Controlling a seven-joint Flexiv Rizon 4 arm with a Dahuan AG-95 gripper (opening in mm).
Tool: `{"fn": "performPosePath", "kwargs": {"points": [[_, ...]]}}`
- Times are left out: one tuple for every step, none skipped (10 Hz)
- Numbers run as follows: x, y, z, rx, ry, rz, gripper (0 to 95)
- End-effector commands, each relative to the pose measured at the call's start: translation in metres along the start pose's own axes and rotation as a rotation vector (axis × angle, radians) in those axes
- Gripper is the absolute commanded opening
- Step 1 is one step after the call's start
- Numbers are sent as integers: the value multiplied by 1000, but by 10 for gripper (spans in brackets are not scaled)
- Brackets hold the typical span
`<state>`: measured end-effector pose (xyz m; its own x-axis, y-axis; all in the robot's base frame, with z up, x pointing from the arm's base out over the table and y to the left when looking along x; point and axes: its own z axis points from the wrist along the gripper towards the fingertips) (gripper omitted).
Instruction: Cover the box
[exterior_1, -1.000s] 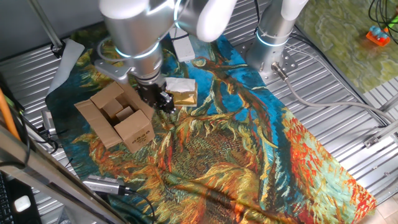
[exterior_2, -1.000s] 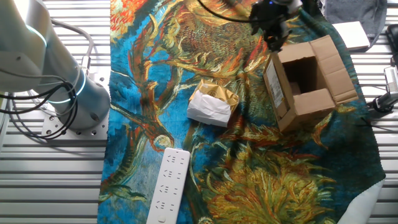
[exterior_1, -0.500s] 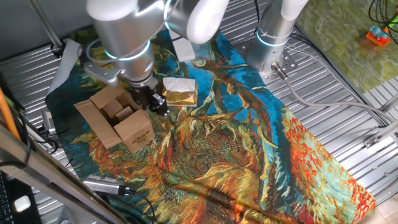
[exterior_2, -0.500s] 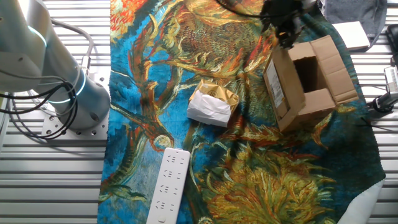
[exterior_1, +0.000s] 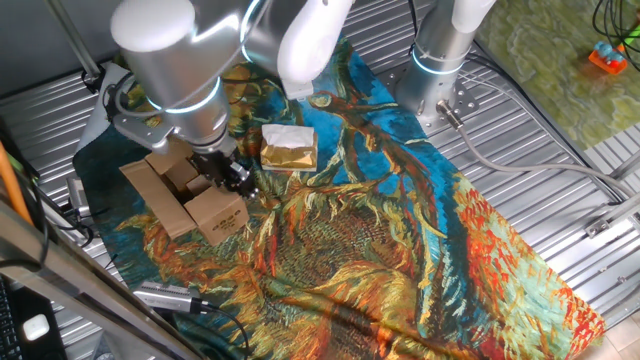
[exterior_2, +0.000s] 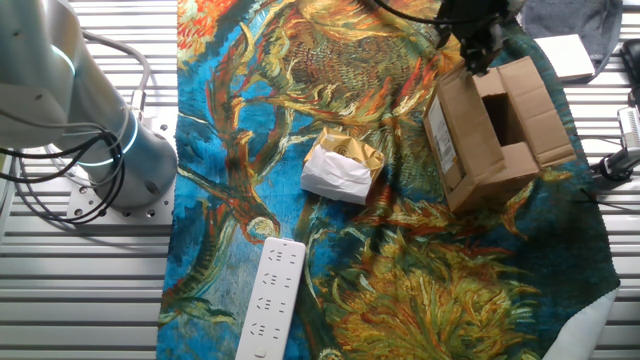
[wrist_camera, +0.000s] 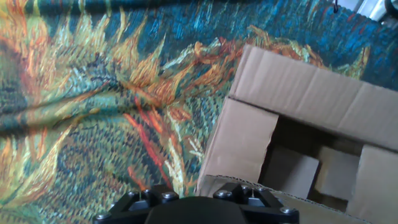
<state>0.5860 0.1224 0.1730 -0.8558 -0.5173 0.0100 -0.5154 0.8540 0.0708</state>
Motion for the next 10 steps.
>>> {"fn": "performPosePath", "kwargs": {"points": [[-7, 2, 3, 8, 7, 3, 570], [-11, 2, 3, 10, 8, -1, 570], [-14, 2, 2, 10, 9, -8, 570], [-19, 2, 2, 14, 11, -16, 570], [-20, 1, 1, 15, 11, -17, 570], [-20, 1, 1, 15, 11, -18, 570], [-20, 1, 1, 16, 12, -19, 570], [-19, 2, 2, 16, 11, -22, 570], [-17, 2, 3, 16, 10, -24, 570], [-16, 2, 4, 16, 8, -27, 570]]}}
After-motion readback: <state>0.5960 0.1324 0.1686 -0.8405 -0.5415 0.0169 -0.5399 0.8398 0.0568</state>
